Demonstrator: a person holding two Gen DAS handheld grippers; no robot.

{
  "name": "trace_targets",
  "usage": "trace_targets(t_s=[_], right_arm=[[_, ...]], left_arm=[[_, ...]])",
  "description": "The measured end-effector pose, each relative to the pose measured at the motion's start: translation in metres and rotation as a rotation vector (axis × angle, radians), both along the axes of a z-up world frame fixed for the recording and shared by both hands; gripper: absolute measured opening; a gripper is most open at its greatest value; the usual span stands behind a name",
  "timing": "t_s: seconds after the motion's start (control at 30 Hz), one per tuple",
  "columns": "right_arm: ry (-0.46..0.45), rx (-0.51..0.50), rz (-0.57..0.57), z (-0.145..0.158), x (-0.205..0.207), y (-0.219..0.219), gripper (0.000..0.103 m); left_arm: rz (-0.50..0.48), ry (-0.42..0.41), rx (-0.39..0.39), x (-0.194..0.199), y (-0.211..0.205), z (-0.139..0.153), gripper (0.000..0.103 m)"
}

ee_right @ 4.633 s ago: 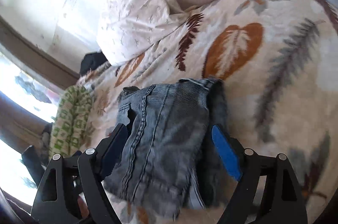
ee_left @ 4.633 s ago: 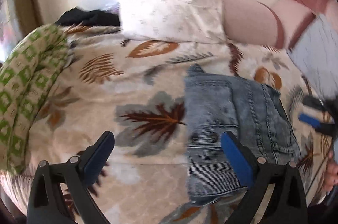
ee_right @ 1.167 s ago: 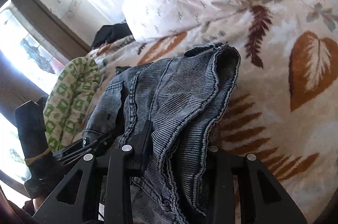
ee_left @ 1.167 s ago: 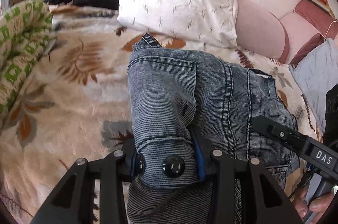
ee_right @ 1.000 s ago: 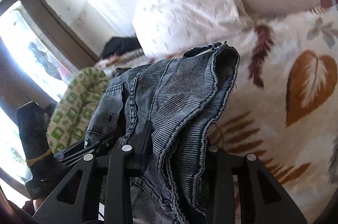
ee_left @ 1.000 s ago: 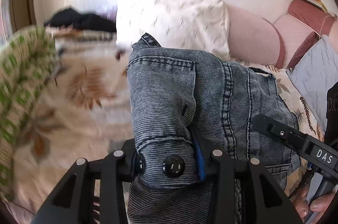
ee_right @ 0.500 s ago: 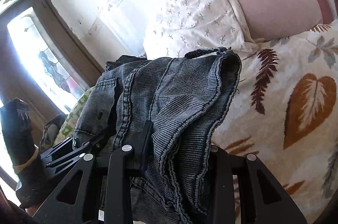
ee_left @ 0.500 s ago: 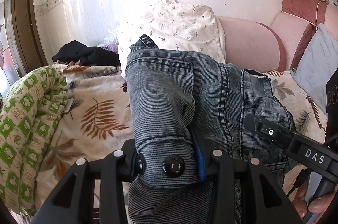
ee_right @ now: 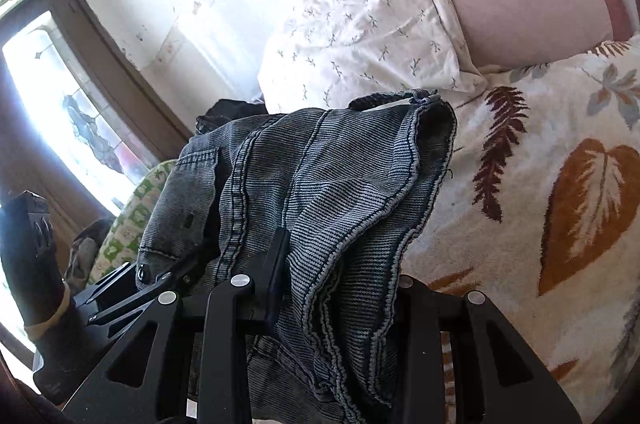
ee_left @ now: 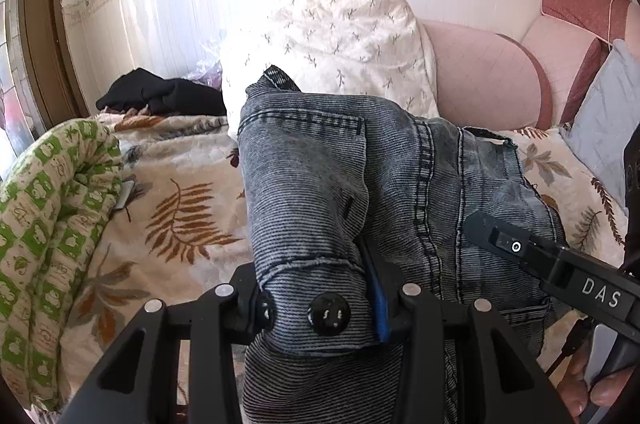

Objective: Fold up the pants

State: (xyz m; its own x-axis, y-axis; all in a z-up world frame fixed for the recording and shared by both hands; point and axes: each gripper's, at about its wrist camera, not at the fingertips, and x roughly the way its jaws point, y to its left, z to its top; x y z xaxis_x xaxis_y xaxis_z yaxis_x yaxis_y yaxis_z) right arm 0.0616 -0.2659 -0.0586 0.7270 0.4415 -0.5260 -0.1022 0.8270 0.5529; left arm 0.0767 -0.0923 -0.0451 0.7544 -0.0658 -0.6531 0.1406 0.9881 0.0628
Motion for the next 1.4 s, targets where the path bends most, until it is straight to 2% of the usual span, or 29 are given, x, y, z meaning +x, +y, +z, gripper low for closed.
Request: trace_targets(t_s=[0.87, 1.1, 1.3, 1.4], right_arm=[[0.169, -0.034, -0.026, -0.05, 0.026, -0.004, 0.031], [0.151, -0.026, -0.015, -0.047, 0.033, -0.002, 0.031], [0.116, -0.013, -0.021, -0.038, 0.043, -0.006, 0.031], [0.13, -0.004, -0.029, -0.043, 0.054, -0.013, 0.031]], left_arm=[[0.007, 0.136, -0.021, 0.029, 0.0, -0.06, 0.044], [0.017, 0.145, -0.063, 0.038, 0.005, -0.056, 0.043], [0.009, 0.117, -0.06, 0.051, 0.002, -0.048, 0.044], [0.008, 0.162, -0.05, 0.061, -0.003, -0.059, 0.044]])
